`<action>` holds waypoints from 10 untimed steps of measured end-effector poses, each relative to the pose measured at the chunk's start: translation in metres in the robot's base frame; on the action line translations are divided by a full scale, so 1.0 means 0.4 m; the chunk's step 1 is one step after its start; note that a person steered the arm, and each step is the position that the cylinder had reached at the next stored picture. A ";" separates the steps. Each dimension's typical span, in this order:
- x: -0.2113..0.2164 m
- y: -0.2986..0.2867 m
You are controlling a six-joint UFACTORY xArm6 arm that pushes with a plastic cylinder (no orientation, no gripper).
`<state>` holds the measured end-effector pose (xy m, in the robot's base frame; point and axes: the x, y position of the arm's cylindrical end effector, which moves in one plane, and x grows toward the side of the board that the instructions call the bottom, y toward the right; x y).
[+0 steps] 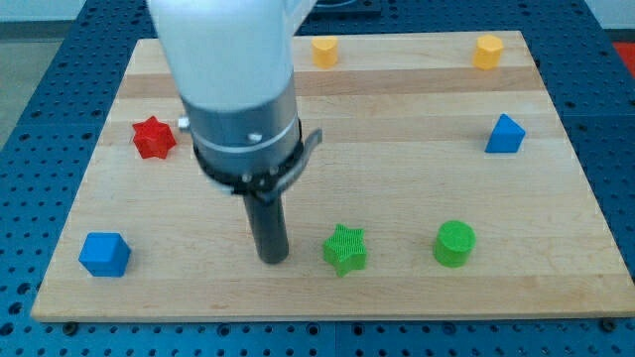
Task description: Move the green star diagonal to red star
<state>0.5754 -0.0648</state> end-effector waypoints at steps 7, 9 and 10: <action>-0.018 0.259; -0.094 0.252; -0.135 0.250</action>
<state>0.5213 0.0351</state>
